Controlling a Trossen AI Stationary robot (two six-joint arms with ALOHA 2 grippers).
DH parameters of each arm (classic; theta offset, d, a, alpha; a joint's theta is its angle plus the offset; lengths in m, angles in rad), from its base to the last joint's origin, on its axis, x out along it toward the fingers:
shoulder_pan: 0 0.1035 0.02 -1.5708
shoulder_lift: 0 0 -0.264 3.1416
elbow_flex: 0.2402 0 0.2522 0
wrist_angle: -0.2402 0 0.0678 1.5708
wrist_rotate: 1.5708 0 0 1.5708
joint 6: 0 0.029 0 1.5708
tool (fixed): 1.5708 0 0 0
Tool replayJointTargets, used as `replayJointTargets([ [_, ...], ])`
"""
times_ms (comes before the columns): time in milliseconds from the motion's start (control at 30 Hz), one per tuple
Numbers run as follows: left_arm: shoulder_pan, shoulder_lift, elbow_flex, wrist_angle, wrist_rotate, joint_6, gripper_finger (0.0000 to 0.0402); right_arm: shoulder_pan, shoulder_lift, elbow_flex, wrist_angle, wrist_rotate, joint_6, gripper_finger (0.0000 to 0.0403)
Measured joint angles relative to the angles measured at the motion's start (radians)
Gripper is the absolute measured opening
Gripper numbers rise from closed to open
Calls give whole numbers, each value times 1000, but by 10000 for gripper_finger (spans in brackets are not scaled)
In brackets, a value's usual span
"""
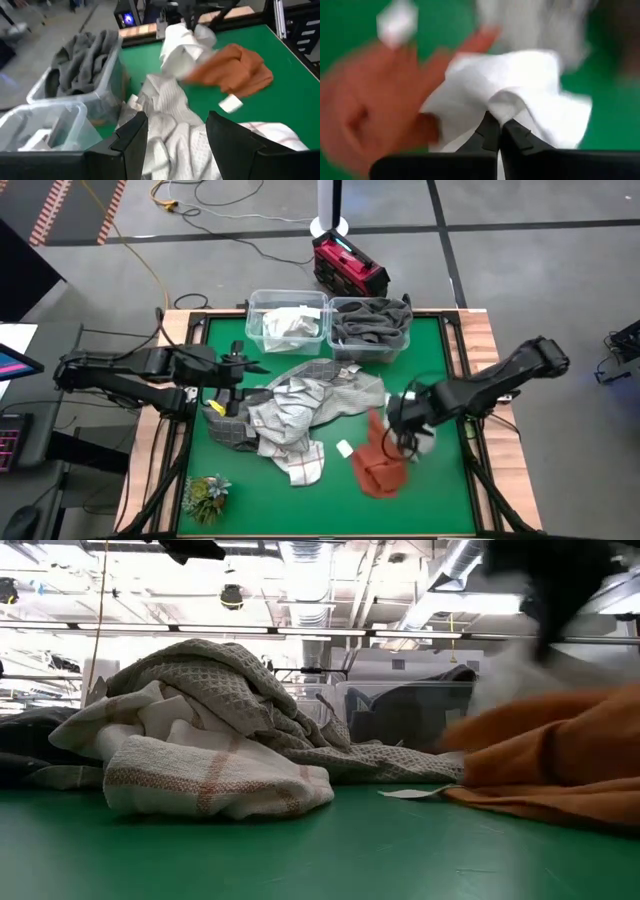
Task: Sort towels by color in basket
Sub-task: Put the white towel into the left transparent bin
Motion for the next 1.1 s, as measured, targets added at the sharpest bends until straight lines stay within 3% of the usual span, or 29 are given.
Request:
replayJointTargets([
  [100, 1, -16, -77, 145, -5, 31, 189, -65, -42, 37, 255, 87, -226, 18],
  [233, 3, -7, -221, 427, -5, 45, 189, -159, -35, 37, 687, 88, -499, 26],
  [400, 8, 35, -273, 605, -57, 21, 189, -258, 42, 37, 991, 81, -714, 34],
  [733, 51, 196, -267, 775, -69, -62, 213, -354, 227, 36, 1476, -123, -789, 34],
  [1100, 151, 358, -264, 1003, 79, -58, 216, -360, 293, 36, 1657, -206, -777, 49],
])
